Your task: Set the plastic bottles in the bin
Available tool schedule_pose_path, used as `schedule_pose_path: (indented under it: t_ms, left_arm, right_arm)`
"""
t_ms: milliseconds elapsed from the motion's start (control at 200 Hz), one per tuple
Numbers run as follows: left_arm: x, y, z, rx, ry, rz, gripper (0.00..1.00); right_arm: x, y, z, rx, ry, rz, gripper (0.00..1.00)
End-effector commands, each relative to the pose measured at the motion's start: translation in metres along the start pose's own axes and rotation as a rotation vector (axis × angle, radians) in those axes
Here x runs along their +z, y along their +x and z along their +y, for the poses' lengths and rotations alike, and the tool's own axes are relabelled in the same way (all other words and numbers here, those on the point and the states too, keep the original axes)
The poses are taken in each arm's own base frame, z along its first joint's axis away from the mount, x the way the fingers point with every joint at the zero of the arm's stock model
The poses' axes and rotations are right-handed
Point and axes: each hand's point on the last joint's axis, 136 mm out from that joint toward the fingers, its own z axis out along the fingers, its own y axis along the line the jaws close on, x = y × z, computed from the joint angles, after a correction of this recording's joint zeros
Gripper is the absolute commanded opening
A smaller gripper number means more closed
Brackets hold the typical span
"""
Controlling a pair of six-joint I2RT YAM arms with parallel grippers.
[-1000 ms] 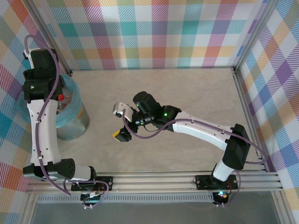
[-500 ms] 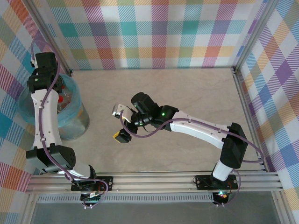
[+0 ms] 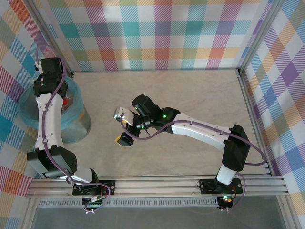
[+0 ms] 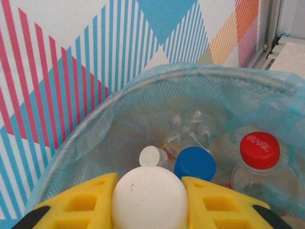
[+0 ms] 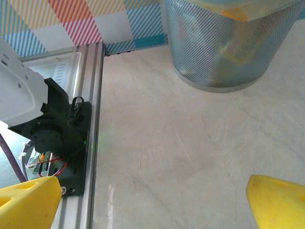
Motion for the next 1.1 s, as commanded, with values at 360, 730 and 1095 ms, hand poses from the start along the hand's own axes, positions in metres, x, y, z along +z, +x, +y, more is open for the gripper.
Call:
schedule_pose_path:
  t_ms: [360, 730, 1095]
  left_arm:
    - [-0.017, 0.014, -0.013, -0.035, 0.158, 0.088, 0.45]
    - [-0.078, -0.016, -0.018, -0.162, 0.422, -0.042, 0.66]
    - [-0.004, 0.016, 0.008, -0.032, 0.093, 0.129, 0.53]
  right_arm:
    - [0.002, -0.007, 0.001, -0.021, 0.001, 0.004, 0.99]
    - [0.007, -0.011, 0.001, -0.003, -0.021, 0.003, 1.00]
    - [0.002, -0.006, 0.002, 0.005, -0.007, 0.027, 1.00]
